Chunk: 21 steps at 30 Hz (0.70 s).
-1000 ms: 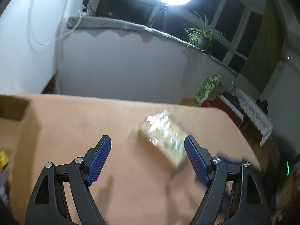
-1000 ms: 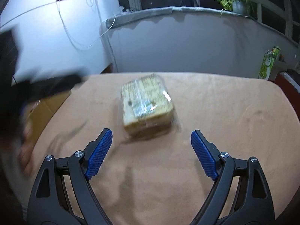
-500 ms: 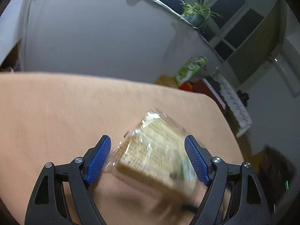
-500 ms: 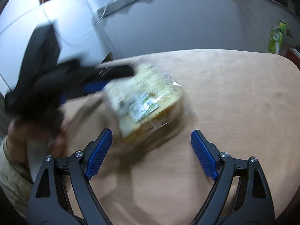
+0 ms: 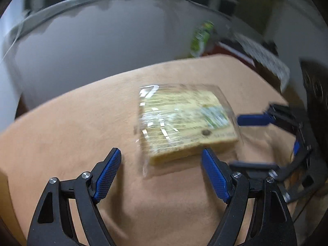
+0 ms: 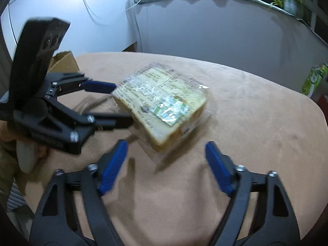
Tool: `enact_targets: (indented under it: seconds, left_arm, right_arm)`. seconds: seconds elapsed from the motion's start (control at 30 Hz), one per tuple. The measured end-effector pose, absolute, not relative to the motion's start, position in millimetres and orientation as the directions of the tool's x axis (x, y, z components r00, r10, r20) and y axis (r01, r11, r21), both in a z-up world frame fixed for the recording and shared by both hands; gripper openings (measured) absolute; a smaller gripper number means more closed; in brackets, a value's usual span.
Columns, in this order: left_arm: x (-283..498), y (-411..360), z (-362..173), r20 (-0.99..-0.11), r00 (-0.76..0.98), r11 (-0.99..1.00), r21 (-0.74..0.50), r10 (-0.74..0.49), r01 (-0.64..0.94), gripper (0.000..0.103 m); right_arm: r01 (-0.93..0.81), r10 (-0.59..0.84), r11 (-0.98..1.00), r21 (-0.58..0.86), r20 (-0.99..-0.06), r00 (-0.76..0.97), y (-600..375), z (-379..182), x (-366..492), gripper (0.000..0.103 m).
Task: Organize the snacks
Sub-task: 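Grasp the bread loaf with the right tool, left tool pressing its other side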
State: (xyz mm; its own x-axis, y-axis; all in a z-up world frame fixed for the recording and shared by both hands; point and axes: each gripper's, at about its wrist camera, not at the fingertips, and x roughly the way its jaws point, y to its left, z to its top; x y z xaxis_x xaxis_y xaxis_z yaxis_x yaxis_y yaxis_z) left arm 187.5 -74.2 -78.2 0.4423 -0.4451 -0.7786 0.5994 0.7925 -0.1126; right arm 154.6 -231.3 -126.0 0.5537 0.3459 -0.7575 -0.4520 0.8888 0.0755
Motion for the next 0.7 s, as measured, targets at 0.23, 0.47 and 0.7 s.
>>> enact_targets:
  seconds: [0.23, 0.47, 0.7]
  left_arm:
    - [193.0, -98.2, -76.3, -0.771, 0.41, 0.708, -0.075, -0.488, 0.702, 0.072]
    - [168.3, -89.1, -52.7, -0.7, 0.489, 0.712, -0.04, -0.52, 0.701, 0.07]
    - [139.6, -83.1, -25.0, -0.648, 0.548, 0.729, -0.017, -0.529, 0.684, 0.07]
  right_arm:
    - [-0.46, 0.366, 0.883, 0.09, -0.747, 0.555, -233.1, -128.1, 159.2, 0.042]
    - [-0.456, 0.361, 0.888, 0.058, -0.702, 0.614, -233.9, -110.6, 141.6, 0.042]
    - [-0.48, 0.367, 0.877, 0.0, -0.644, 0.671, -234.2, -75.0, 102.1, 0.042]
